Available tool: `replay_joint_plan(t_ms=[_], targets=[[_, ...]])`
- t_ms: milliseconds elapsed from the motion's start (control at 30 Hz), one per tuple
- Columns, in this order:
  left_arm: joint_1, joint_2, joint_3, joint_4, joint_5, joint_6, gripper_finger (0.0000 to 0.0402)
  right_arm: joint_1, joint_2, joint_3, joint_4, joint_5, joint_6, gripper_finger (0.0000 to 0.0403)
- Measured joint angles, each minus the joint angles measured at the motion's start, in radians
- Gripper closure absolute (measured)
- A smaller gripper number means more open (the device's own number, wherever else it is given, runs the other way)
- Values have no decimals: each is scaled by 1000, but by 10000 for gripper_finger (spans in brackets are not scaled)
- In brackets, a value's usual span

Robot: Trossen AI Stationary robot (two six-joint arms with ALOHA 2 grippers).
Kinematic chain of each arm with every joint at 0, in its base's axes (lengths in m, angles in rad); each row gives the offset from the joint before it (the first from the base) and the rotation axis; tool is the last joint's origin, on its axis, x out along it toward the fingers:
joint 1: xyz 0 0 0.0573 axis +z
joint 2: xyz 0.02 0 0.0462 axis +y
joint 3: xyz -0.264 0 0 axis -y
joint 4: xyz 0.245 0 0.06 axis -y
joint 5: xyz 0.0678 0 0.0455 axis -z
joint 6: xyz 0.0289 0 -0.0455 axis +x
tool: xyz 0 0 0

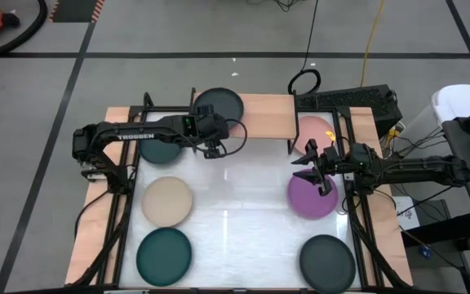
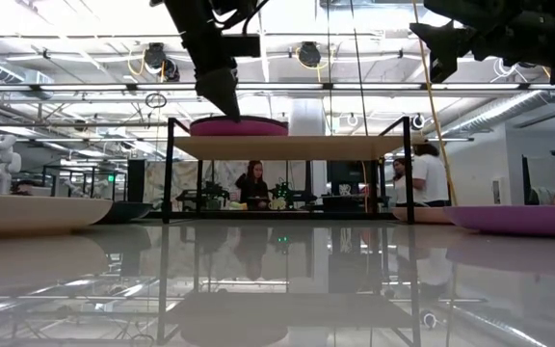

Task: Place and stack plates onto a shelf
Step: Adjust the plates, then stack the light brown plate on top of the black plate on the shelf

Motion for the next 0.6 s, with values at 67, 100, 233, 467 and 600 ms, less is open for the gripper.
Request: replay_joint_plan(t_ms=[67,100,233,467,600], targets=[[-12,-10,0,16,-5,10,220,0,0,0,0,0,0,238],[-22,-19,0,16,-19,26,220,0,0,0,0,0,0,238],[-86,-73,23,17,-190,70,220,0,0,0,0,0,-22,238],[-218,-253,69,17,-198,-150,220,0,0,0,-5,-3,-26,238],[-300,-377,-60,143,-56,-311,220,0,0,0,-11,7,-24,238]])
